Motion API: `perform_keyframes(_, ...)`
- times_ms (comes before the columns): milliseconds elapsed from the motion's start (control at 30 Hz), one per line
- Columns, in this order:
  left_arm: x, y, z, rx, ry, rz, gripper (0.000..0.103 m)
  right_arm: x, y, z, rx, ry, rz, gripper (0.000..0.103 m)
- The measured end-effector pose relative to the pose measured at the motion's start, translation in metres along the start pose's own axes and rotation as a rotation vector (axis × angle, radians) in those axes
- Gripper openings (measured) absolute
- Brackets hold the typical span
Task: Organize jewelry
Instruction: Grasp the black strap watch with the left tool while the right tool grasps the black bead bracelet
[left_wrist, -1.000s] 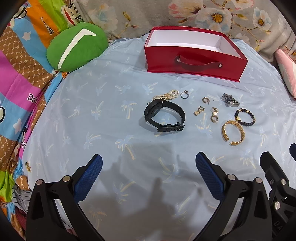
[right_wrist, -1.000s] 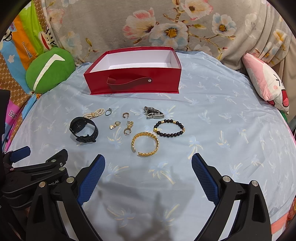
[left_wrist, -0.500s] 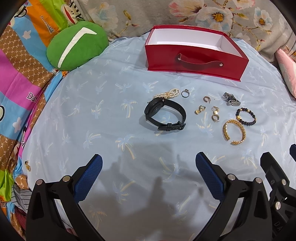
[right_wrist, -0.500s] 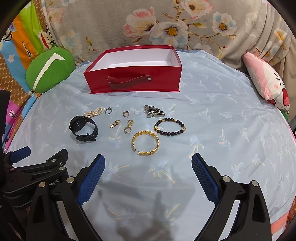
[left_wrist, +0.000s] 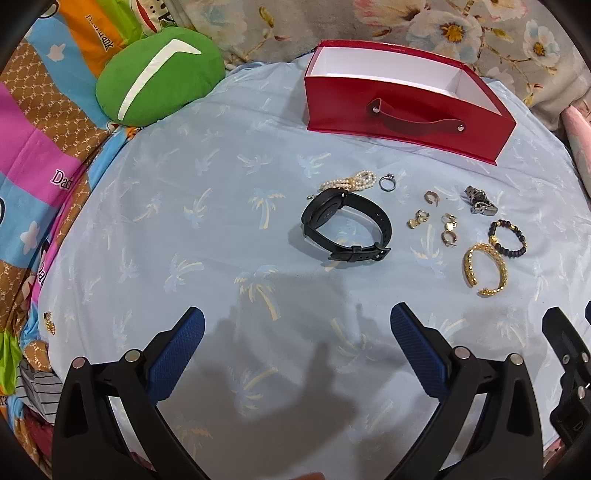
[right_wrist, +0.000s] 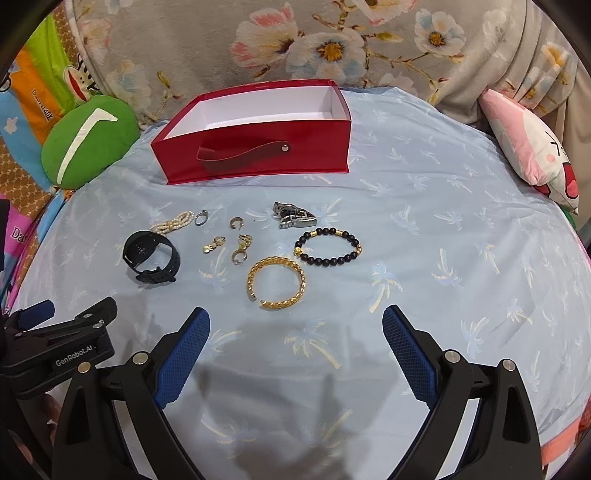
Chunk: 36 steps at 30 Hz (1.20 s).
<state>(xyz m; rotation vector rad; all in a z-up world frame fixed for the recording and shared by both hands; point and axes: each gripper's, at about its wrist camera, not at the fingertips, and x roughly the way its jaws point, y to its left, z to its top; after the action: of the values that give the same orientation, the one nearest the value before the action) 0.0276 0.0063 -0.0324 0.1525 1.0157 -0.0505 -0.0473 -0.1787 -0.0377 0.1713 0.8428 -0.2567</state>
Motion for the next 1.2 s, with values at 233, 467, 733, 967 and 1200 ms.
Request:
perform_keyframes(233,0.022,0.010,0.019,-0.057,0.034,-0.033,0.098,0.020,-0.023,0.016,0.043,0.001,-0.022,0.093)
perform_keyframes(467,0.046,0.002,0.041,-0.071,0.027,0.005,0.098,0.050,-0.043,0.041,0.059,-0.011,-0.058,0.090)
perform_keyframes(733,0.075,-0.004,0.053,-0.086,0.063,0.038,0.098,0.095,-0.056,0.059,0.062,0.037,-0.070,0.075)
perform_keyframes(967,0.090,-0.005,0.057,-0.087,0.085,0.052,0.098,0.126,-0.060,0.057,0.059,0.103,-0.067,0.062)
perform_keyframes(1200,0.102,-0.001,0.054,-0.090,0.118,0.048,0.081,0.136,-0.062,0.052,0.052,0.120,-0.071,0.056)
